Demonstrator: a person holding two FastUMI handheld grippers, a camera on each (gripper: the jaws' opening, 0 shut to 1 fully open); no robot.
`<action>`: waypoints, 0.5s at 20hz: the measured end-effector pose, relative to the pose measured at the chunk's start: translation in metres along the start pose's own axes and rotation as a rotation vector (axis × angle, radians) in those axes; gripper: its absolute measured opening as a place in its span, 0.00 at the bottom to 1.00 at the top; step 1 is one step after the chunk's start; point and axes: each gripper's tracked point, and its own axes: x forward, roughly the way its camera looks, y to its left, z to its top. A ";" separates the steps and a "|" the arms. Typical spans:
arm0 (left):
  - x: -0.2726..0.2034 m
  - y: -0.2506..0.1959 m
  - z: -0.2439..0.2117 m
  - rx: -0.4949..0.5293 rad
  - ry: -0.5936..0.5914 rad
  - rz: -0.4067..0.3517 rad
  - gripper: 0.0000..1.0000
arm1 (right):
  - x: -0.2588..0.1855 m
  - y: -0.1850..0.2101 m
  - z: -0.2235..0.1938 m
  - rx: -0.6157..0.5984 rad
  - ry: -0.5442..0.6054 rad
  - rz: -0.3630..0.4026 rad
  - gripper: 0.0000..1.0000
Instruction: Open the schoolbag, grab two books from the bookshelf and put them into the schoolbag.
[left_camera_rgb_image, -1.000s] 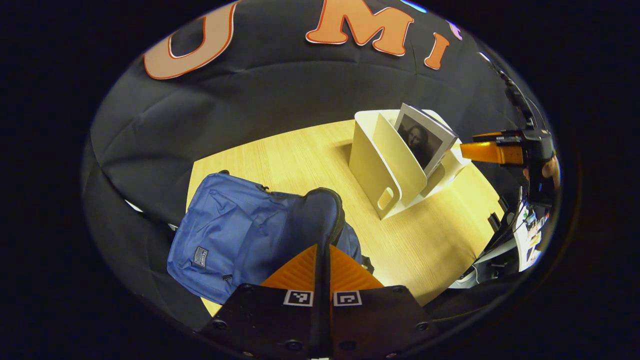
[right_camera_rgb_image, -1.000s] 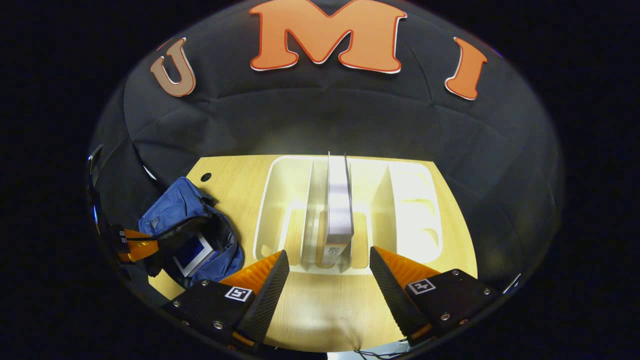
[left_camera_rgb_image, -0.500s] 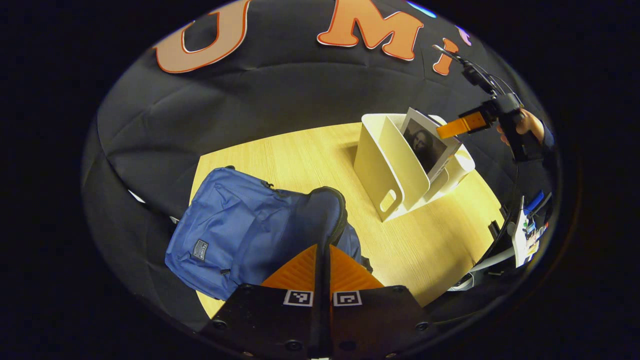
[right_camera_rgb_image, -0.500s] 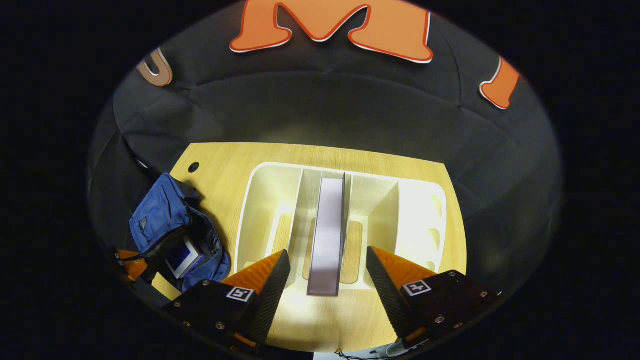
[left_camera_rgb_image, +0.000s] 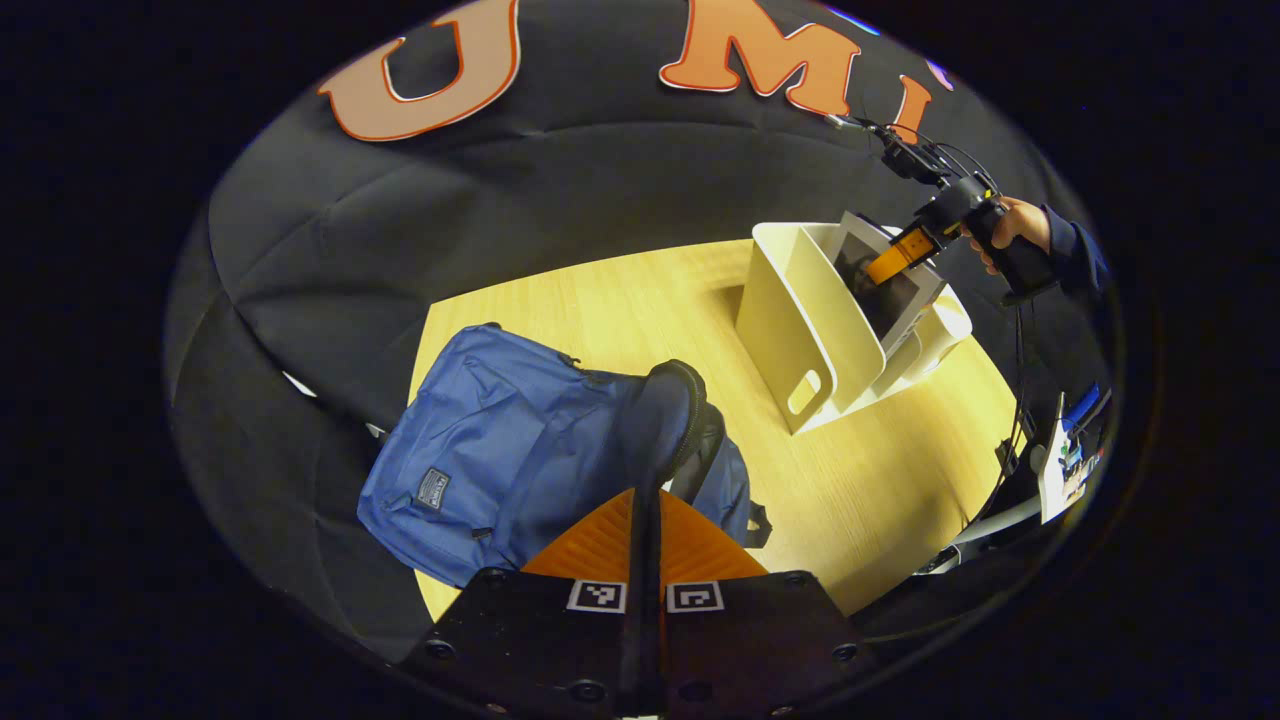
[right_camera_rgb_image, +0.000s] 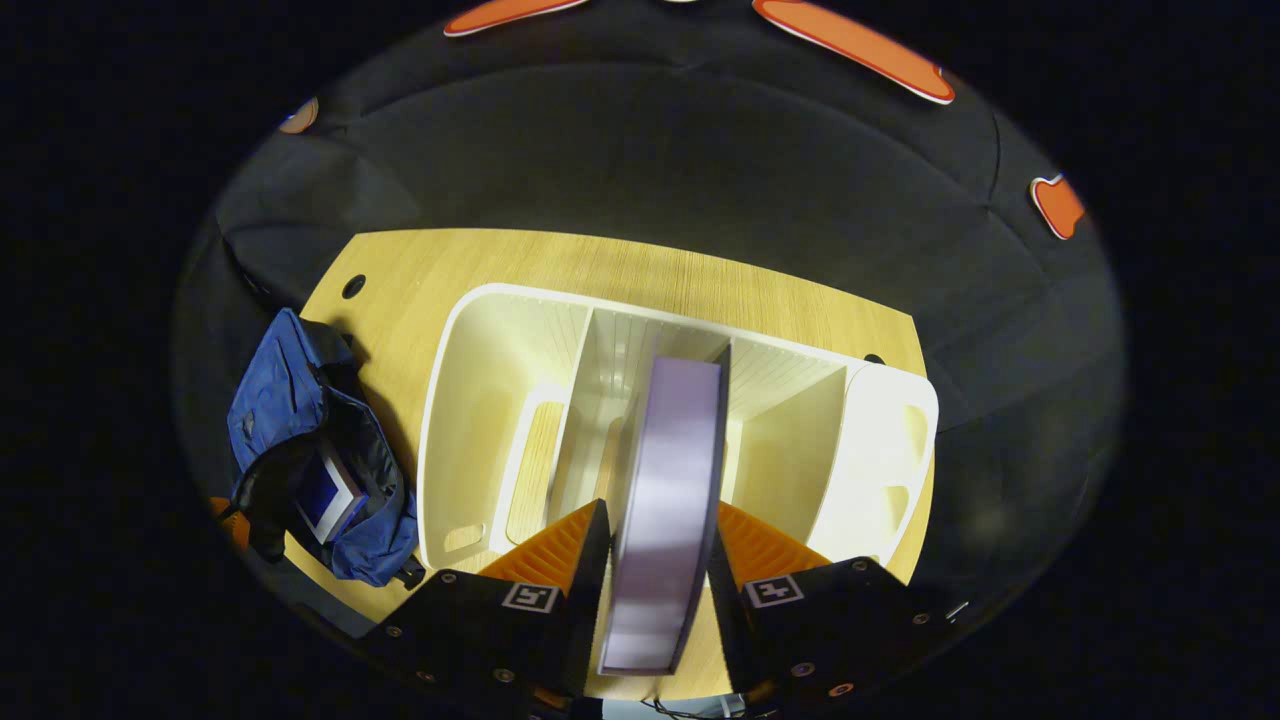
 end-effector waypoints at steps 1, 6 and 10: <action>-0.002 0.004 -0.001 -0.003 0.001 0.008 0.01 | 0.000 0.004 0.001 0.007 0.010 0.019 0.51; -0.007 0.014 -0.003 -0.014 0.003 0.031 0.01 | 0.002 0.010 -0.006 0.006 0.061 0.047 0.42; -0.007 0.014 -0.003 -0.008 0.004 0.032 0.01 | -0.008 0.012 -0.005 0.058 0.061 0.073 0.39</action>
